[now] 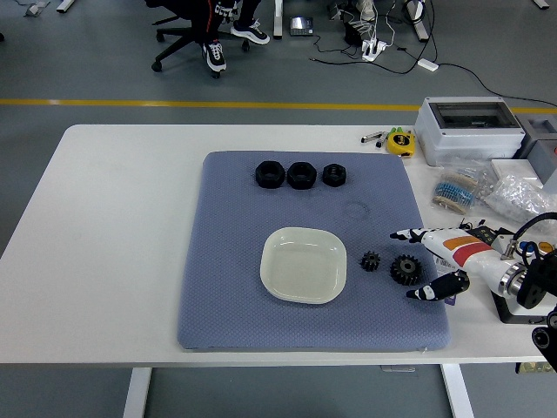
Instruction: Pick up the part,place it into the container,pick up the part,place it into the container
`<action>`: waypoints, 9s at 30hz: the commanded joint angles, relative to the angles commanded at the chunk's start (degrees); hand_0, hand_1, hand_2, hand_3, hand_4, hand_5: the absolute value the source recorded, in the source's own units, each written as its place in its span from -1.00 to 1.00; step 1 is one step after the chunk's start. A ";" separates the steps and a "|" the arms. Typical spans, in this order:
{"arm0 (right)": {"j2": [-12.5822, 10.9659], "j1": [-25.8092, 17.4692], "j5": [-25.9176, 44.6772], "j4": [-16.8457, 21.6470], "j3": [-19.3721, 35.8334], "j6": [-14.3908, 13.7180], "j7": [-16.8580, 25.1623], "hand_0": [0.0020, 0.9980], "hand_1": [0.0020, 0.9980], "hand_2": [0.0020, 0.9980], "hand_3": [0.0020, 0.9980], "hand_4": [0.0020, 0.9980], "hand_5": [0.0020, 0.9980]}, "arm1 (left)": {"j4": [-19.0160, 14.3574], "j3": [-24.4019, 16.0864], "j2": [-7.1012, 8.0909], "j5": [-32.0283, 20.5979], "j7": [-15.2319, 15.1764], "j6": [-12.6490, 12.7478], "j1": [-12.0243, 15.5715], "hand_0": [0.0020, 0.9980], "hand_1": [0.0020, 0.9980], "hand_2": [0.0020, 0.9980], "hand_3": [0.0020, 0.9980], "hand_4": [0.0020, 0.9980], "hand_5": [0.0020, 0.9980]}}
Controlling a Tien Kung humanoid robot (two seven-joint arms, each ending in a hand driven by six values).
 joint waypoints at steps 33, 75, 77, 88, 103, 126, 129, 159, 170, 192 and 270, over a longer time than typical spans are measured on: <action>-1.26 6.11 0.47 -6.76 -5.89 0.78 -0.97 -0.09 0.07 0.18 0.20 0.40 -0.65 | -0.18 0.39 0.01 -0.39 0.05 -0.13 -0.32 0.36 0.32 0.26 0.10 0.21 0.13; -1.69 5.28 7.58 -4.37 -3.44 1.75 -1.60 -0.81 -0.69 -0.42 -0.27 0.44 -0.82 | -0.29 0.27 0.06 -0.06 0.19 -0.27 -0.24 0.36 0.33 0.26 0.10 0.21 0.14; -1.27 5.31 7.89 -3.41 -3.05 1.08 -1.61 -0.81 -0.69 -0.42 -0.27 0.44 -0.82 | -0.26 0.10 0.02 0.21 0.22 -0.33 -0.30 0.36 0.33 0.26 0.10 0.21 0.14; 2.51 8.51 7.62 1.45 -5.04 -2.16 -2.21 -0.82 -0.70 -0.44 -0.26 0.44 -0.84 | -0.21 -0.43 -0.03 1.04 0.39 -0.45 -0.40 0.36 0.33 0.26 0.10 0.21 0.14; 2.27 12.42 5.78 1.06 -6.95 -1.22 -3.13 -0.78 -0.63 -0.36 -0.18 0.40 -0.77 | 0.01 -1.42 0.21 2.00 0.58 -0.42 -0.32 0.36 0.31 0.26 0.10 0.21 0.14; 8.25 19.39 6.46 0.93 -21.59 0.13 -3.31 -0.73 -0.56 -0.26 -0.14 0.14 -0.52 | 0.12 -2.58 -0.05 3.63 0.92 -0.66 0.10 0.36 0.31 0.26 0.10 0.21 0.14; 9.23 20.36 5.02 -0.98 -23.15 0.22 -3.29 -0.58 -0.42 -0.04 0.26 0.78 -0.28 | 0.11 -2.64 -0.01 3.79 0.97 -0.70 0.18 0.36 0.31 0.26 0.10 0.21 0.14; 7.50 20.64 3.59 -9.56 -17.52 -2.24 -2.27 -0.51 -0.29 0.31 0.34 0.88 -0.29 | 0.17 -3.65 0.17 5.14 1.23 -0.93 0.59 0.36 0.29 0.26 0.10 0.21 0.14; 8.84 20.54 5.34 -15.55 -19.40 -3.58 -2.05 -0.55 -0.32 0.12 0.17 0.66 -0.36 | 0.10 -3.18 -0.27 4.53 1.12 -0.97 0.36 0.36 0.31 0.26 0.10 0.21 0.14; 9.86 20.53 6.61 -19.60 -20.59 -4.52 -1.32 -0.58 -0.34 0.07 0.14 0.53 -0.45 | 0.07 -3.31 -0.33 4.78 1.22 -1.08 0.32 0.36 0.31 0.26 0.10 0.21 0.14; 10.36 21.60 9.12 -11.90 -23.46 -10.28 -1.62 -0.67 -0.53 0.15 0.94 1.00 0.09 | 0.11 -3.53 -0.51 5.09 1.29 -1.16 0.03 0.36 0.32 0.26 0.10 0.21 0.14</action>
